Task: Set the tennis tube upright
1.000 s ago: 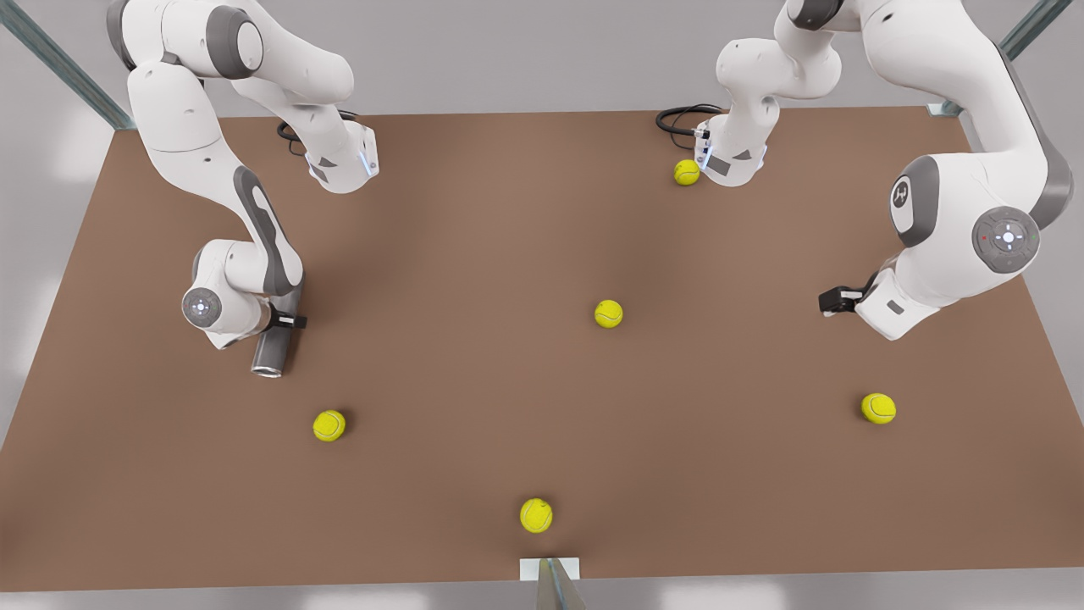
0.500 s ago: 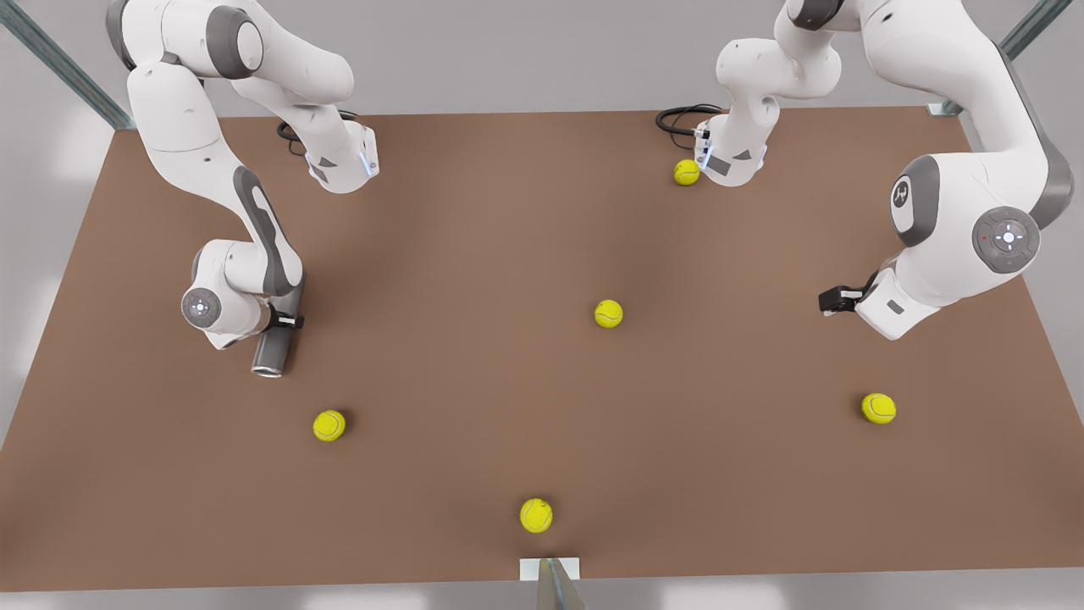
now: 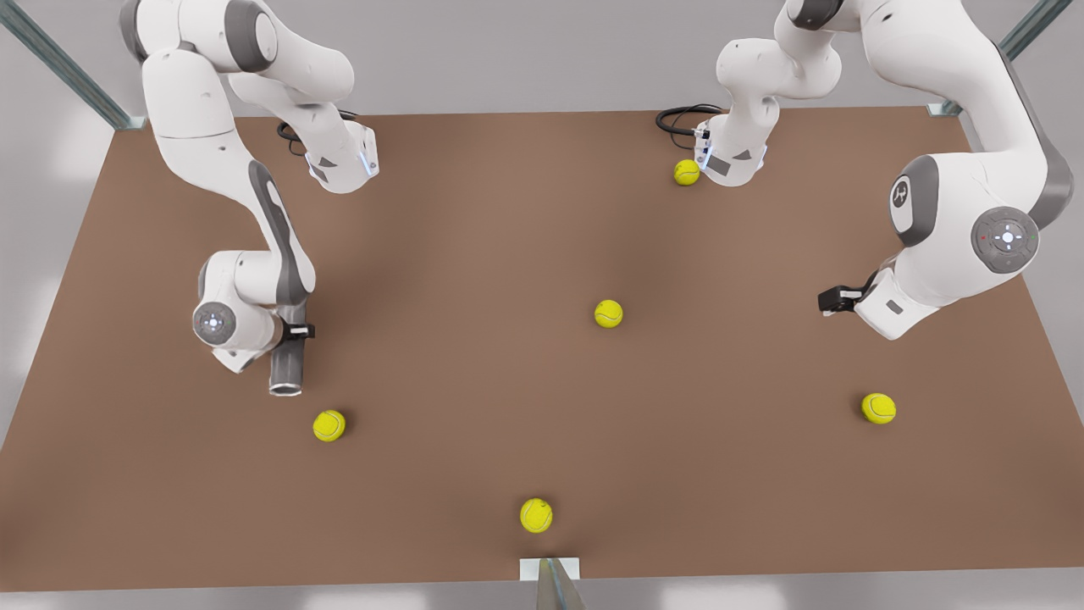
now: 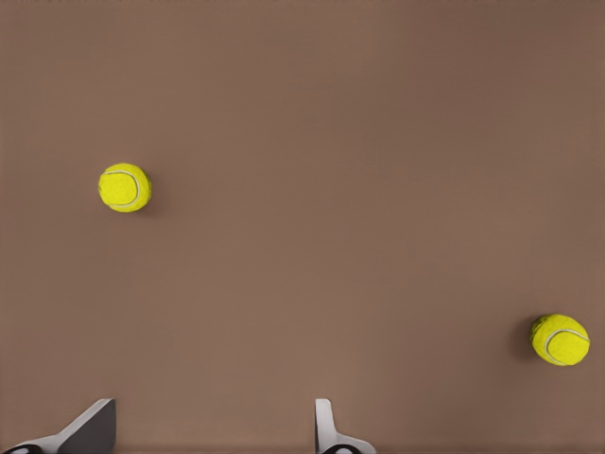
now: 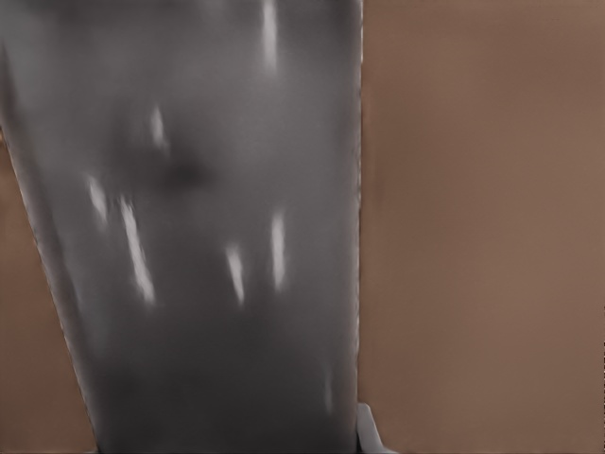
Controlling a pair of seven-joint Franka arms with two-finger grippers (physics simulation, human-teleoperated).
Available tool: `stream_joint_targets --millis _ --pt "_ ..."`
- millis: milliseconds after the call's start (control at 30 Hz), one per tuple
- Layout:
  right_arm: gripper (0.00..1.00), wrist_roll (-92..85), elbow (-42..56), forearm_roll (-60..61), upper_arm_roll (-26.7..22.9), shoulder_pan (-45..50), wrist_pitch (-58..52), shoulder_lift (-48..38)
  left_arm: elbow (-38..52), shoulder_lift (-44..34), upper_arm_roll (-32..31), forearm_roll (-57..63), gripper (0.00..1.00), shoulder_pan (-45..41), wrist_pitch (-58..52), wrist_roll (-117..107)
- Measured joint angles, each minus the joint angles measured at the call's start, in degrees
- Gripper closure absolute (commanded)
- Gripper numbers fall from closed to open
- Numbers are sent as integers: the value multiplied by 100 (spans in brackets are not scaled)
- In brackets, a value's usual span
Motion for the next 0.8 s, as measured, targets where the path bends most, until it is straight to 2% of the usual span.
stream_joint_targets --millis 533,667,800 --pt "23 -174 500 35 0 1735 -62 9 -2 9 0 -6 0 -1 0 -5" --pt "23 -347 902 42 0 2176 -62 127 0 9 0 -9 0 -1 0 -5" --pt "23 -722 1576 41 1 2724 -62 640 -4 9 0 -9 0 -1 0 -5"
